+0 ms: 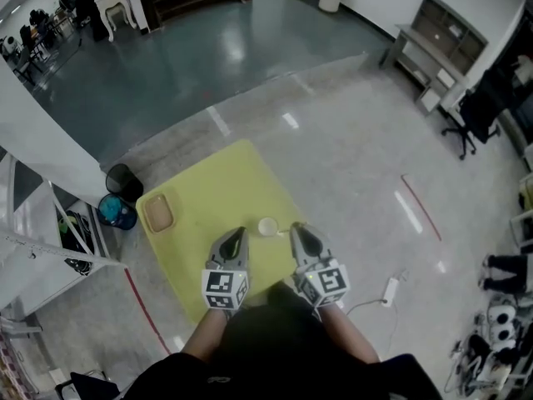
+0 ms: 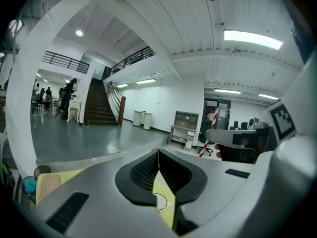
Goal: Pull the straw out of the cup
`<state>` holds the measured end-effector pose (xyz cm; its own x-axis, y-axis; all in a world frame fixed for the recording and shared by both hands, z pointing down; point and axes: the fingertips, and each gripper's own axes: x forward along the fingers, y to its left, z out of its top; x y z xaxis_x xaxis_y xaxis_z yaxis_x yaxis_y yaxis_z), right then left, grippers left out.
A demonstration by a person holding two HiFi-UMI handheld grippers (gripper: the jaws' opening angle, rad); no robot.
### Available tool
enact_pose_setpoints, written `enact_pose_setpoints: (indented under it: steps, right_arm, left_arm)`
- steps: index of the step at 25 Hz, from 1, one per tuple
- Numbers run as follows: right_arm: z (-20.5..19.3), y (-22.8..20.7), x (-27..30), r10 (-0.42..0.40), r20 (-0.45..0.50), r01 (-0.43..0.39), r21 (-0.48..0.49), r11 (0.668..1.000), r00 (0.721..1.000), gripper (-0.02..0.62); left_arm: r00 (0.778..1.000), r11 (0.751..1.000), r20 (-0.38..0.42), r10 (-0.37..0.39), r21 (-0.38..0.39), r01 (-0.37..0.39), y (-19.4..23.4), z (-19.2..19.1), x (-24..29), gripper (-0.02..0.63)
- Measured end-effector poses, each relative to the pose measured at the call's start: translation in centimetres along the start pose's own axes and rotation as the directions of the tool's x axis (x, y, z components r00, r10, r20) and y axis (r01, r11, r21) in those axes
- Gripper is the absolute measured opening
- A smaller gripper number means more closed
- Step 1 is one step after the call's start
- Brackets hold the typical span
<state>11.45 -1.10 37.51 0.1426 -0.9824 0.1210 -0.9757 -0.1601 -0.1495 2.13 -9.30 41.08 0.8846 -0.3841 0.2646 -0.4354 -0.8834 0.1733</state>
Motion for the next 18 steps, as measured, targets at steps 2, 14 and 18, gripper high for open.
enact_pose_setpoints:
  steps: [2, 14, 18]
  right_arm:
    - [-0.2, 0.5, -0.3, -0.002, -0.004, 0.002, -0.008, 1.0, 1.0, 0.029]
    - [0.6, 1.7, 0.1, 0.001, -0.018, -0.002, -0.055, 0.998, 1.0, 0.028]
    - [0.5, 1.9, 0.2, 0.009, -0.021, -0.01, -0.055, 0.998, 1.0, 0.028]
  left_arm:
    - [1.0, 1.0, -0.005, -0.02, 0.005, 0.02, -0.5, -0.1, -0.3, 0.044]
    - [0.999, 0.998, 0.016, -0.049, 0.033, 0.049, -1.2, 0.9, -0.6, 0.044]
    - [0.998, 0.998, 0.019, -0.055, 0.036, 0.054, -1.3, 0.9, -0.5, 0.044]
